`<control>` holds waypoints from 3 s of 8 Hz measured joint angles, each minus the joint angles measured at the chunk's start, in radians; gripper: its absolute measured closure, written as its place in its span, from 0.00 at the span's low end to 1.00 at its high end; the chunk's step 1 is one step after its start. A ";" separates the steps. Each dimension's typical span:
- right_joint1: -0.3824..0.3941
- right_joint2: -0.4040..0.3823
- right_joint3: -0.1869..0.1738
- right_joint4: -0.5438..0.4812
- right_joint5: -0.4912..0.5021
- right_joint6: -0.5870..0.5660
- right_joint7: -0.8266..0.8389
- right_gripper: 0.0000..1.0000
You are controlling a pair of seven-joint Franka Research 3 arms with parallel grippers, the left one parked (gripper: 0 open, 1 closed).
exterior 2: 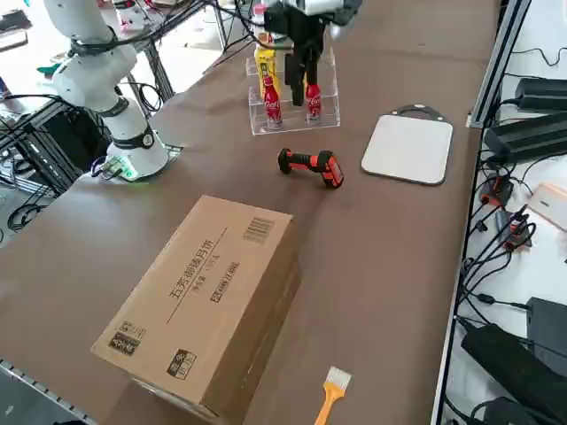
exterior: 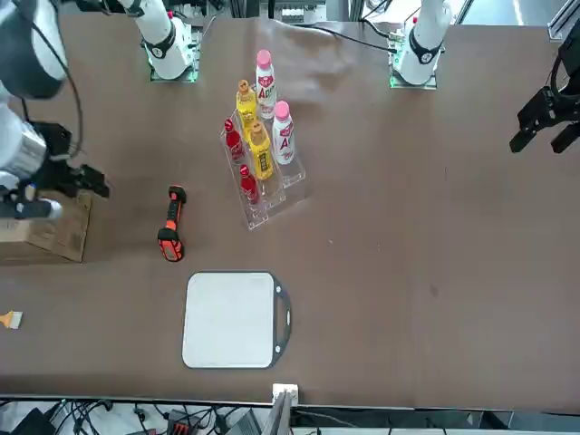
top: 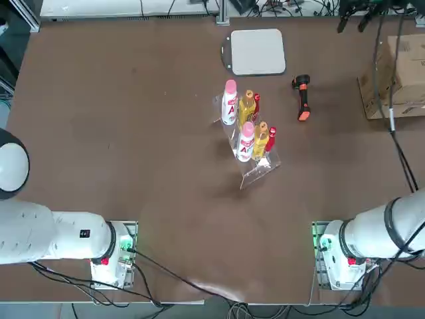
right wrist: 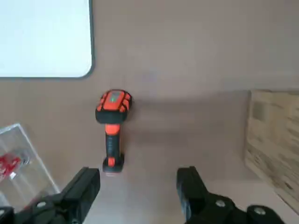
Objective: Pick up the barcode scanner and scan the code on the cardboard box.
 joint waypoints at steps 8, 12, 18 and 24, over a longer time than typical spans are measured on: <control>0.112 0.111 0.005 -0.464 0.000 0.634 0.012 0.00; 0.137 0.169 0.005 -0.470 0.000 0.666 0.042 0.00; 0.144 0.199 0.005 -0.472 0.000 0.669 0.049 0.31; 0.144 0.156 0.003 -0.455 0.000 0.653 0.060 0.56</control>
